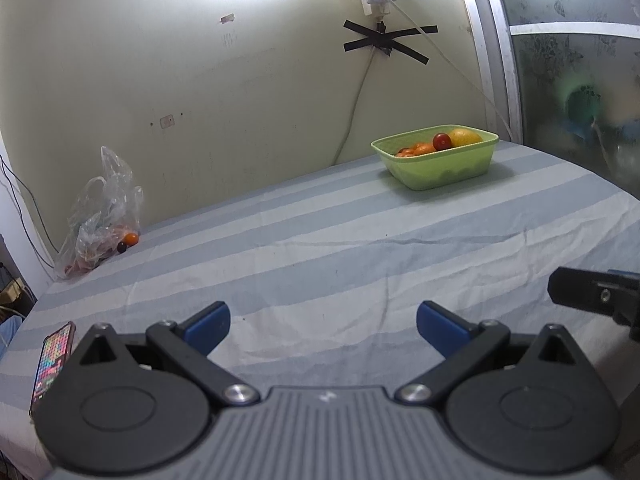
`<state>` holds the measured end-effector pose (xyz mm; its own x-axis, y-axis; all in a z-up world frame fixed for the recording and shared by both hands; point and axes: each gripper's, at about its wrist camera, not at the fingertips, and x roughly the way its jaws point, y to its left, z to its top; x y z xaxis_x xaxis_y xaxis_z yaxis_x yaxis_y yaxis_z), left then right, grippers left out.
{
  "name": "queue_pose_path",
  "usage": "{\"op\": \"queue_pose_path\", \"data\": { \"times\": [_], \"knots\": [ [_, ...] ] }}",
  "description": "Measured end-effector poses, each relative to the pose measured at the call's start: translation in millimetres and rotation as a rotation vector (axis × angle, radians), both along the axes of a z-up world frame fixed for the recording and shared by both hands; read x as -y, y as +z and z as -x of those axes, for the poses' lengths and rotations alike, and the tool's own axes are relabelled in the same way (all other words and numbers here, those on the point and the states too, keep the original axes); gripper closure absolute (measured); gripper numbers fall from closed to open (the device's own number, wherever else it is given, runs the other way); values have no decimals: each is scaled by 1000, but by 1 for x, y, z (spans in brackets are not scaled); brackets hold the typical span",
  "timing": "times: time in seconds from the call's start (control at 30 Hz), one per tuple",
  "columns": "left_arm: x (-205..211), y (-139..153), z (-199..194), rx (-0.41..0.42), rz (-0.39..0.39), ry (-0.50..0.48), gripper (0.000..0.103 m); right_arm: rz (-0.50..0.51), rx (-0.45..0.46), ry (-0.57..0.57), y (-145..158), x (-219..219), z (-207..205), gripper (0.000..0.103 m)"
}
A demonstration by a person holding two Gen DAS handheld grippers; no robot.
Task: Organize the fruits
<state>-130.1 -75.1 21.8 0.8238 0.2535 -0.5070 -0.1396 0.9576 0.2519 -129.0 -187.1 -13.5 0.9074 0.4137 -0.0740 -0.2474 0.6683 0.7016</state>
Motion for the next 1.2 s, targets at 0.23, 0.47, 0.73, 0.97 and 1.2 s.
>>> {"op": "queue_pose_path", "data": {
  "times": [0.23,0.47,0.73,0.97,1.2],
  "knots": [
    [-1,-5,-1,-20,0,4,0,-1,-2,-1,0,0,0,25],
    [-4,-12,-4,-46,4,9,0,0,-2,0,0,0,0,25],
    [-7,-16,-6,-68,7,9,0,0,-6,-1,-2,-1,-1,25],
    [-7,-18,-8,-80,10,8,0,-2,-9,-2,-3,-2,-1,25],
    [-9,-20,-13,-94,20,-1,0,-2,-12,-4,-4,-2,-1,24]
  ]
}}
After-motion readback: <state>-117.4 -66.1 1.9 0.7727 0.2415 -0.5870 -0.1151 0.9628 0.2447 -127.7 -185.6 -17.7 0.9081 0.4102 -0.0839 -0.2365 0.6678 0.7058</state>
